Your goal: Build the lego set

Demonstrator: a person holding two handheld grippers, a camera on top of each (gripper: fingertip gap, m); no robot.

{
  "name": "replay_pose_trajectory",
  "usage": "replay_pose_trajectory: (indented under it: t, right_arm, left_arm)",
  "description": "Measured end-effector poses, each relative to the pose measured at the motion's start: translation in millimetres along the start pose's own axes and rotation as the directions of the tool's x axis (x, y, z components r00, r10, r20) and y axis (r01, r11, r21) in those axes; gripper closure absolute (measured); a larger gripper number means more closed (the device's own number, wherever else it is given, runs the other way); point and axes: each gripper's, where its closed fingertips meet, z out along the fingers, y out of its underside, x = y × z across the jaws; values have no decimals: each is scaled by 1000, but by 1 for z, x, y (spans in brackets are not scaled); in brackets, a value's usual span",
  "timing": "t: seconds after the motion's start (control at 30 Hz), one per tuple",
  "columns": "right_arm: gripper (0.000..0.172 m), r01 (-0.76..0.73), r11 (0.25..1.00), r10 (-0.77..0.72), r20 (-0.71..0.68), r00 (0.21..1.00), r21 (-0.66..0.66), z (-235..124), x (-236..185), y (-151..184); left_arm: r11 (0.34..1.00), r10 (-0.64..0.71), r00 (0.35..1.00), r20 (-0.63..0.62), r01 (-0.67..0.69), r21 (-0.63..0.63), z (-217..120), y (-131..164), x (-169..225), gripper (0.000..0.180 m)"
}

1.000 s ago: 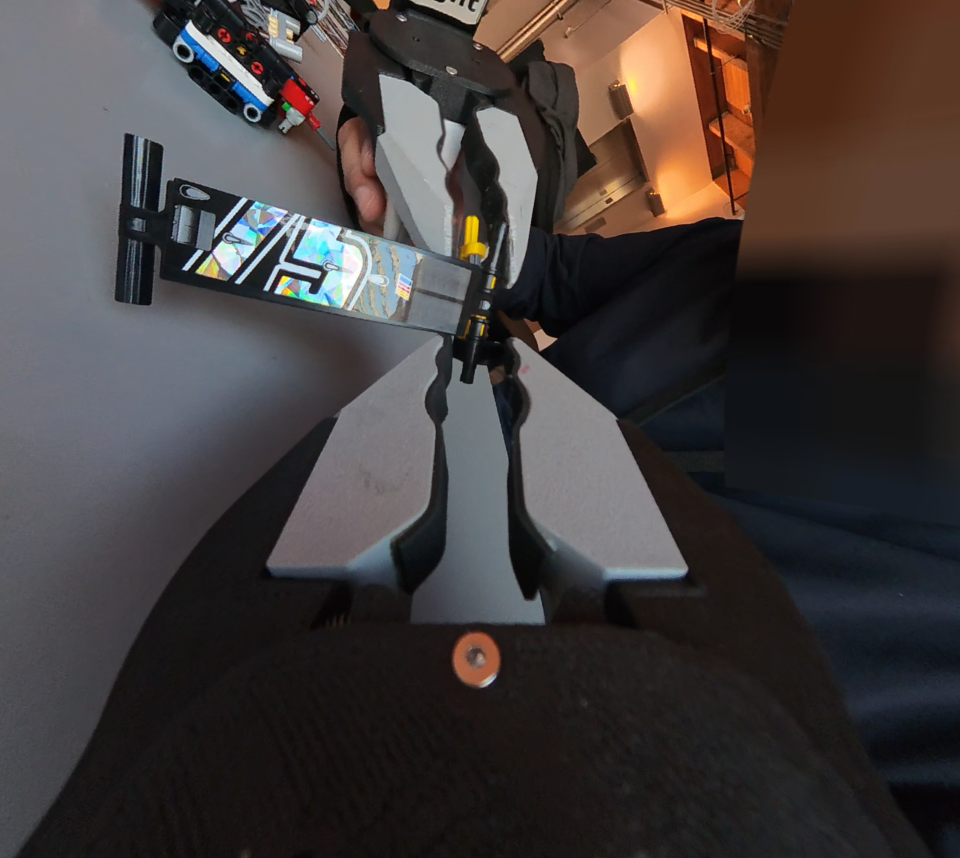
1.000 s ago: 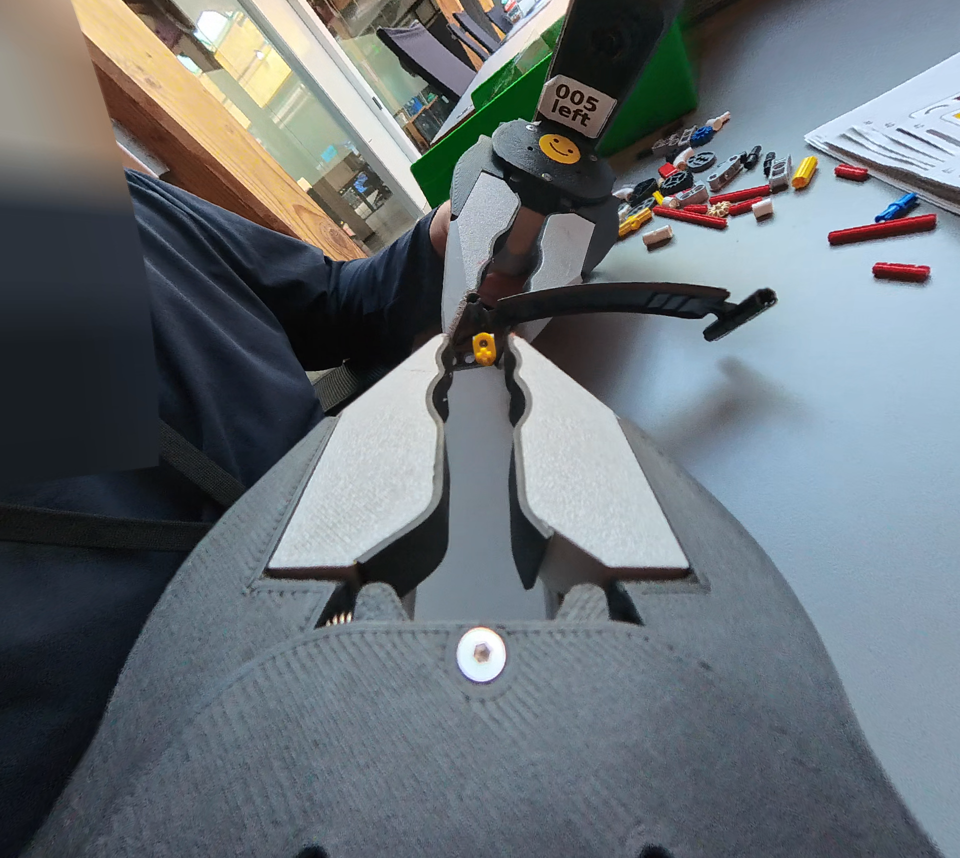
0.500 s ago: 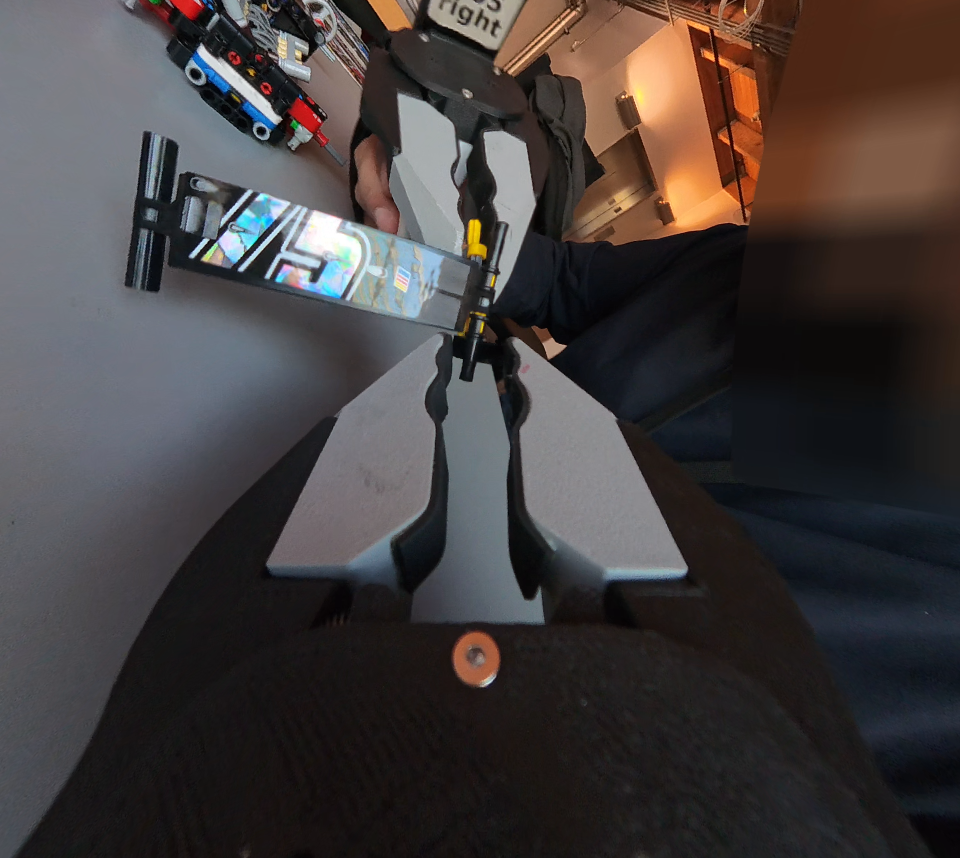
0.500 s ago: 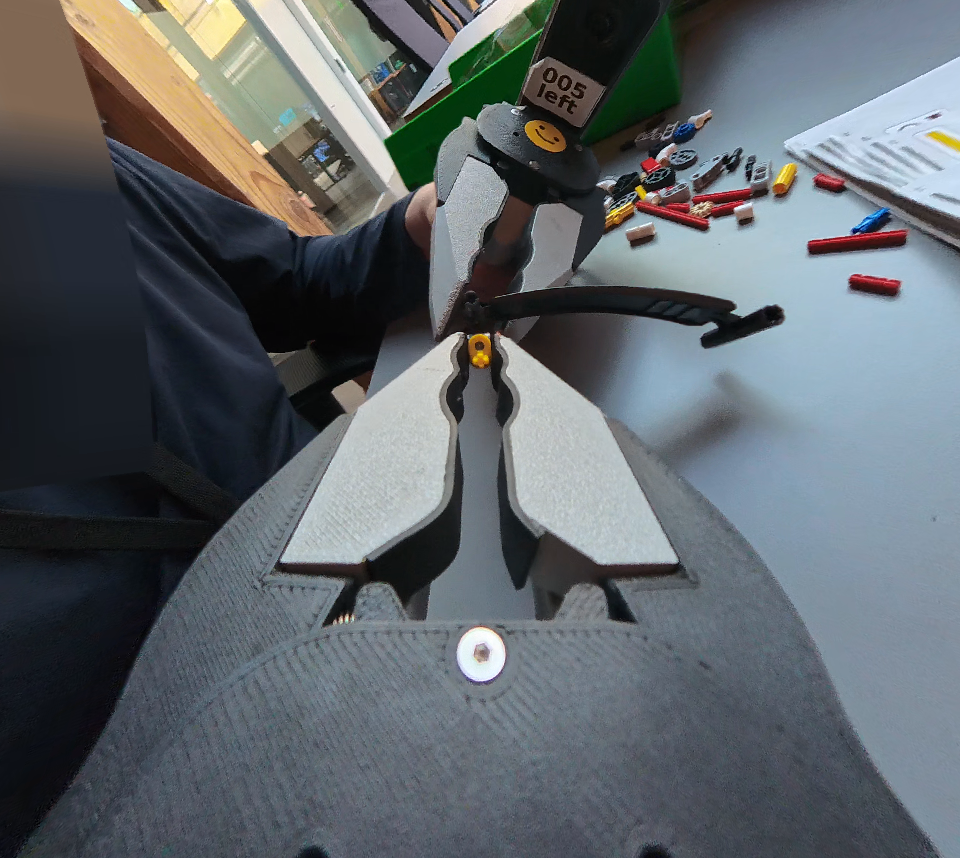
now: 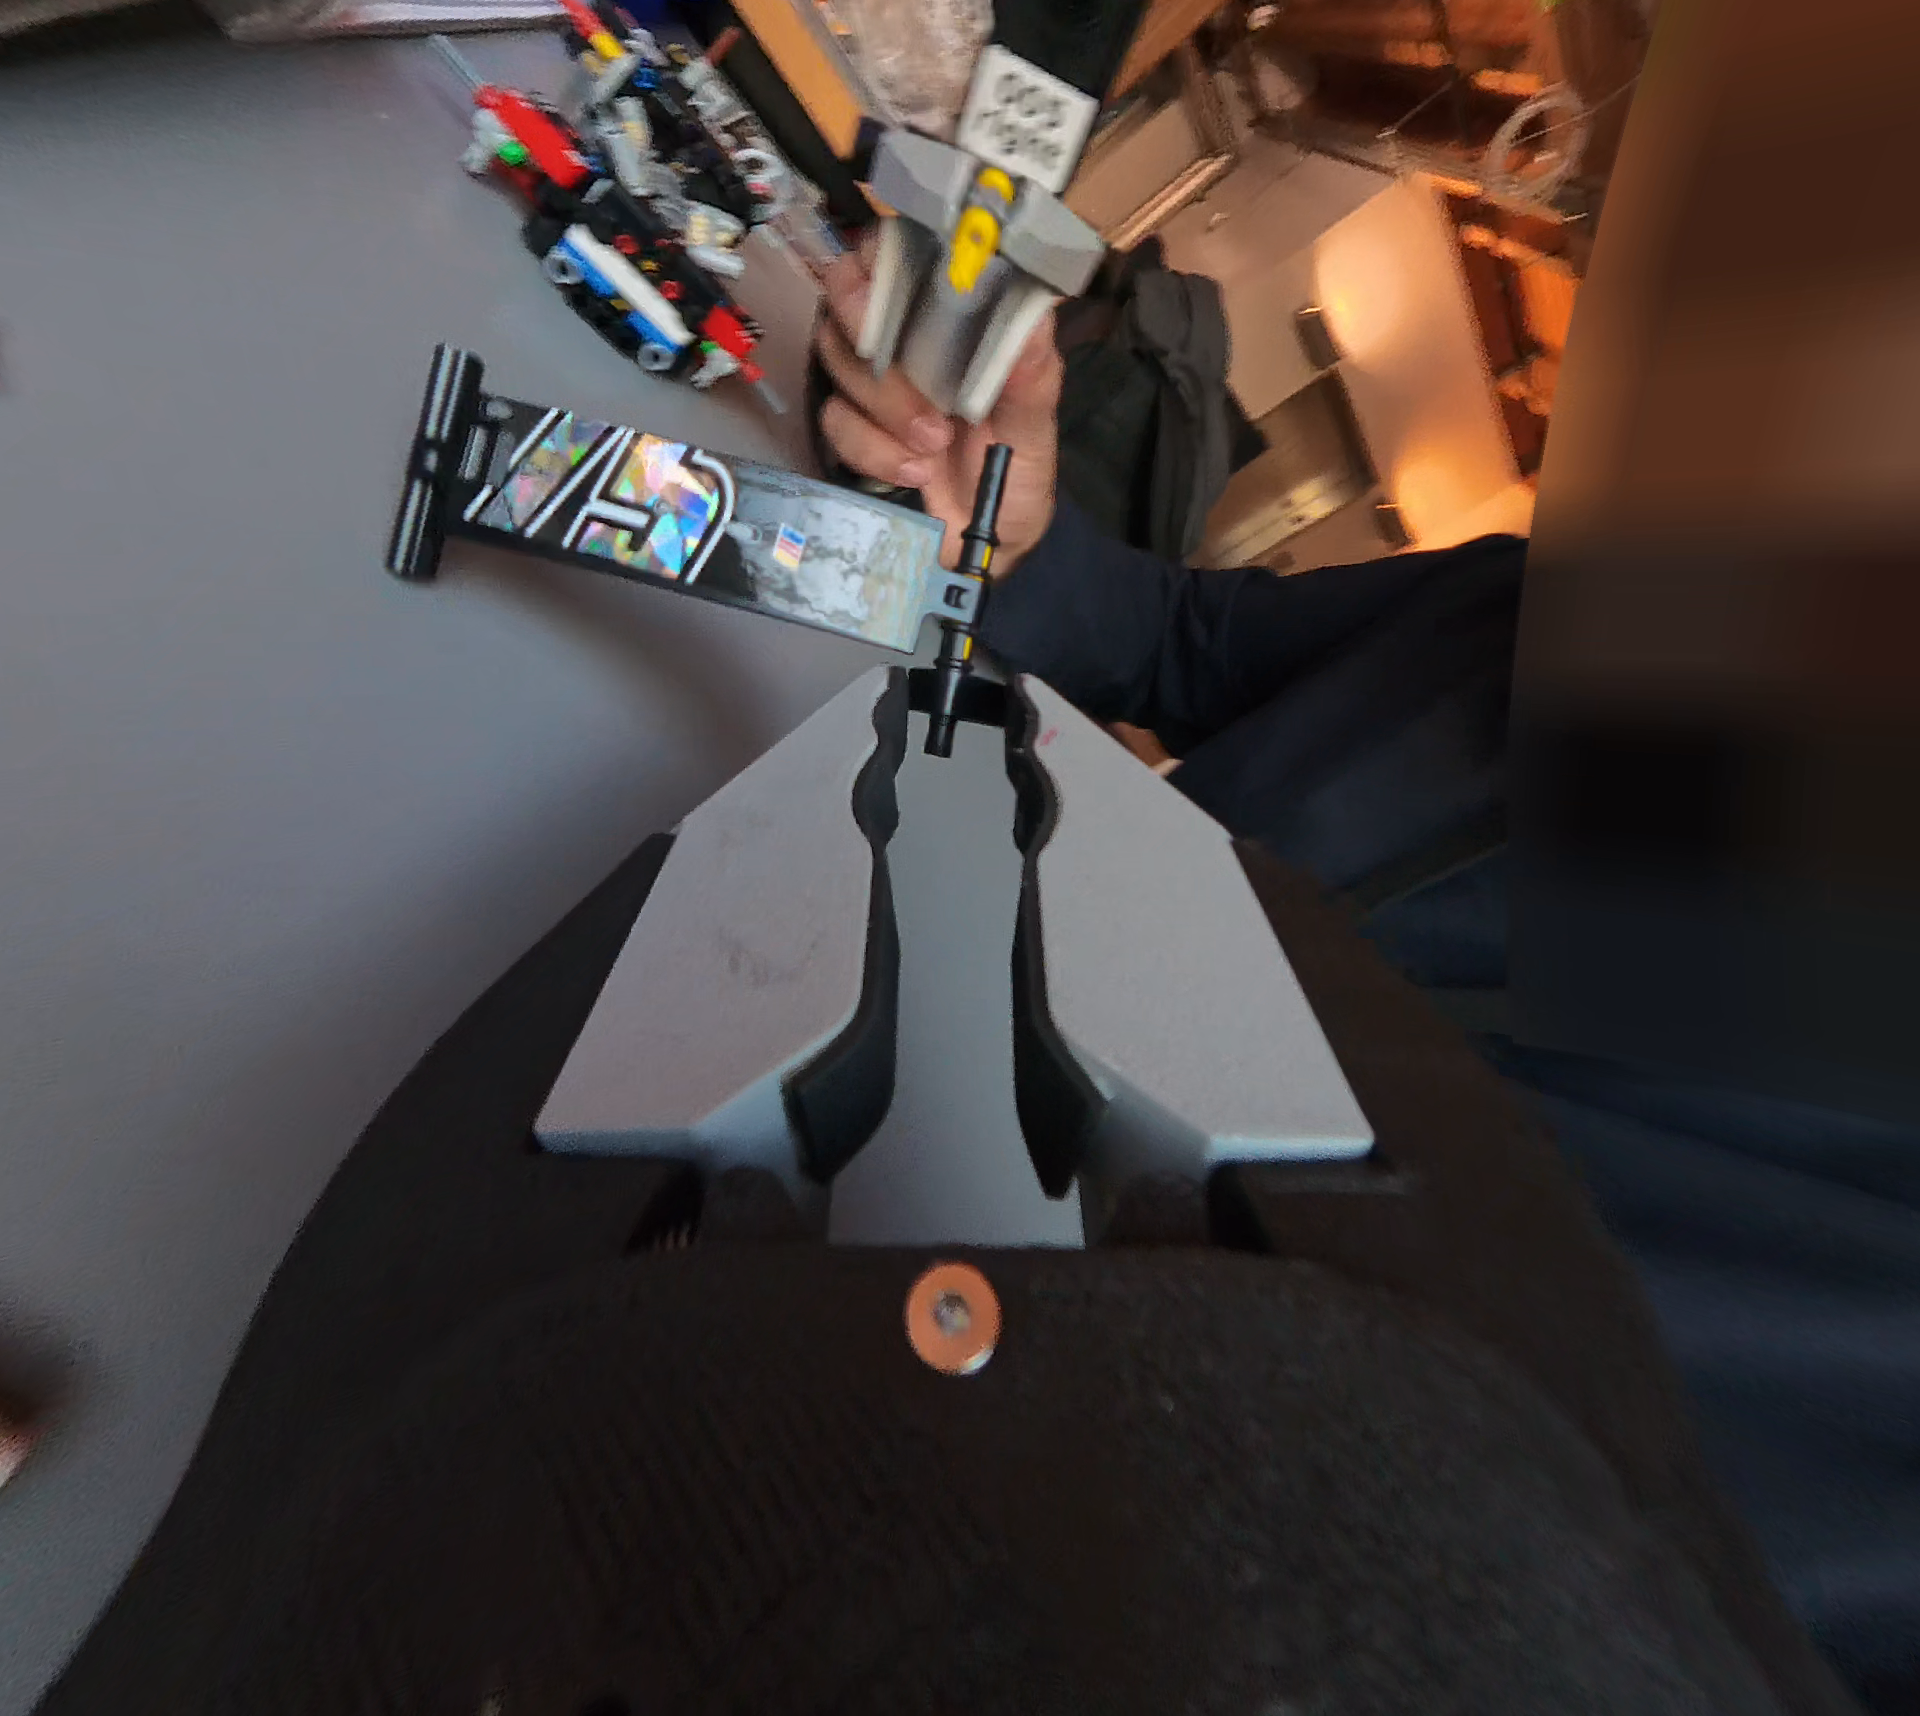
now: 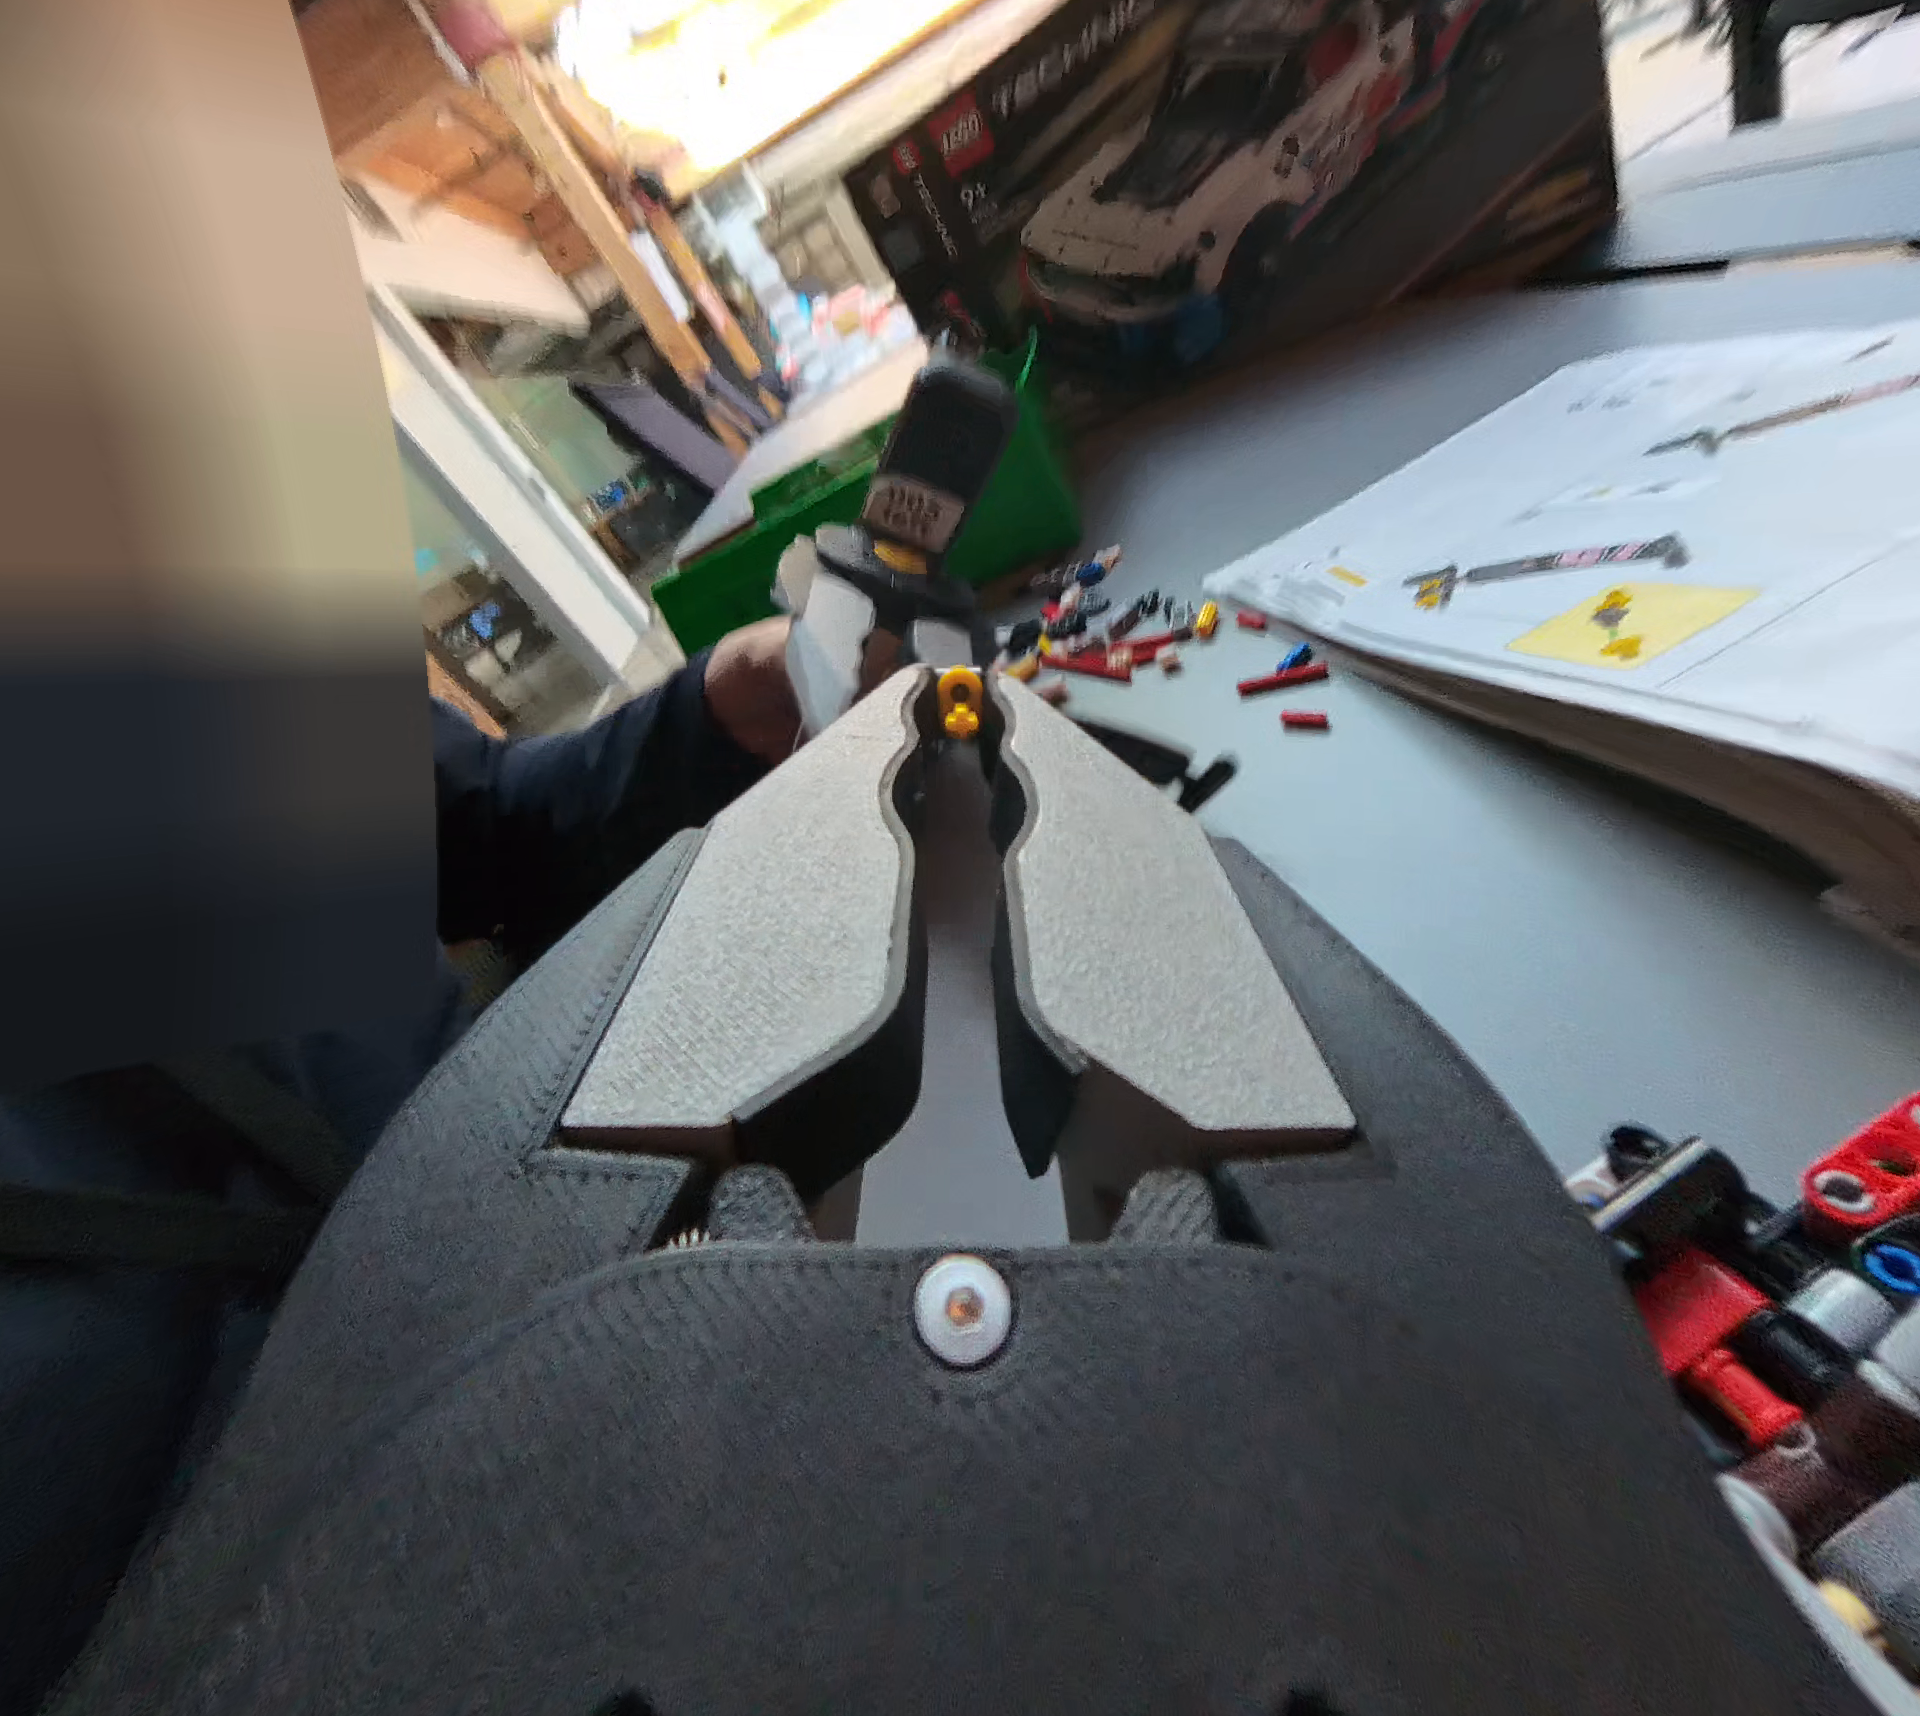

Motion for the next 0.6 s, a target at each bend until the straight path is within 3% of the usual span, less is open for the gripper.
replay_pose_trajectory:
  t: [0.13,0.43,0.5,0.6]
  right_arm:
    - [167,0,996,6,64,998,-93,16,-10,16]
    - [167,-167,974,176,51,983,-151,21,3,33]
    - [167,-188,970,198,50,979,-153,21,3,34]
    - [167,-213,963,225,59,972,-166,25,0,38]
  left_arm:
    - [989,140,957,252,-124,-79,-7,1,-27,164]
    - [950,284,901,329,-217,-225,0,14,-33,160]
    - [921,370,844,390,-276,-276,-1,14,-38,157]
    - [824,562,673,481,-405,-396,1,8,-44,152]
